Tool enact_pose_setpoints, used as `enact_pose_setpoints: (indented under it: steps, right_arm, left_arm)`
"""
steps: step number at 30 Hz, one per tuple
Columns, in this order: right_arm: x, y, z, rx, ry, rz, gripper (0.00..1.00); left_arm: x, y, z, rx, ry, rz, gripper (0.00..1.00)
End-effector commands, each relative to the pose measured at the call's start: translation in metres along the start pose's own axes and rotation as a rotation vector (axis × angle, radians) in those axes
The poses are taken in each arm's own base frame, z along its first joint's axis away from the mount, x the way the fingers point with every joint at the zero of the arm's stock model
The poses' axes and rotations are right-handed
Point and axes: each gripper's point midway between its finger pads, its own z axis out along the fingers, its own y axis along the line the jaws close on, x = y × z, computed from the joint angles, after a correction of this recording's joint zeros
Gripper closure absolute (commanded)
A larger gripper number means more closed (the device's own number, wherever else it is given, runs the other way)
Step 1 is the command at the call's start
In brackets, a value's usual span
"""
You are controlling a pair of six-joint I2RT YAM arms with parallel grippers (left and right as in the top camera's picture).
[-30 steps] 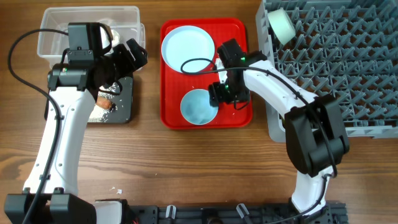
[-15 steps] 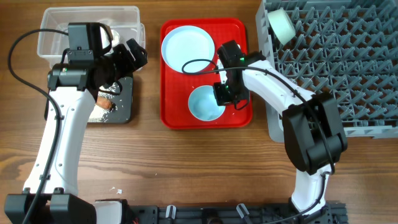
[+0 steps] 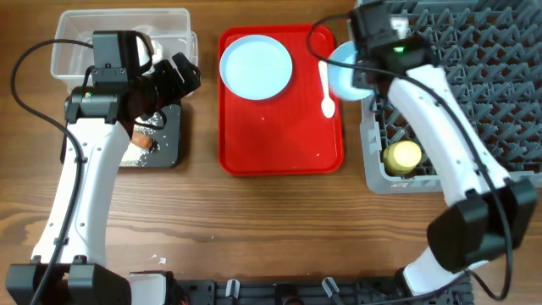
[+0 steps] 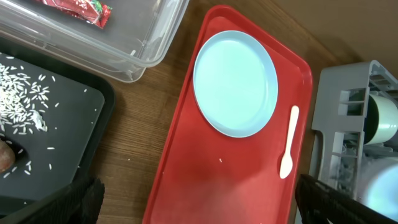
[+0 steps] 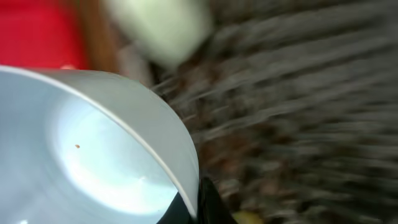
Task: Sort waste into correct bins and load items into the dishwasher rack
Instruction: 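Lift the light-blue bowl and set it upright in the grey rack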
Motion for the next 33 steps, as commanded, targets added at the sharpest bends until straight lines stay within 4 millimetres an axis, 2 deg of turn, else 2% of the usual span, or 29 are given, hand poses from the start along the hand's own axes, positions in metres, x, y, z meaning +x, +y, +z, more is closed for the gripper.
enact_pose_setpoints:
  steps: [1,6,10,19,33]
  right_arm:
    - [-0.017,-0.059,-0.002,0.338,-0.104,0.031,0.96]
    - [-0.015,-0.094,0.002,0.543,-0.1,-0.037,0.96]
    - [-0.011,-0.109,0.017,0.604,-0.039,-0.112,0.96]
    - [0.0,-0.103,0.044,0.622,0.073,-0.322,0.96]
    - [-0.009,-0.1,0.048,0.622,0.066,-0.39,0.96]
  left_arm:
    - [-0.002,-0.004,-0.001,0.009,-0.005,0.024,0.0]
    - [-0.002,-0.004,-0.001,0.009,-0.005,0.024,0.0]
    - [-0.002,-0.004,-0.001,0.009,-0.005,0.024,0.0]
    - [-0.002,-0.004,-0.001,0.009,-0.004,0.024,0.0]
    - [-0.002,-0.004,-0.001,0.009,-0.005,0.024,0.0]
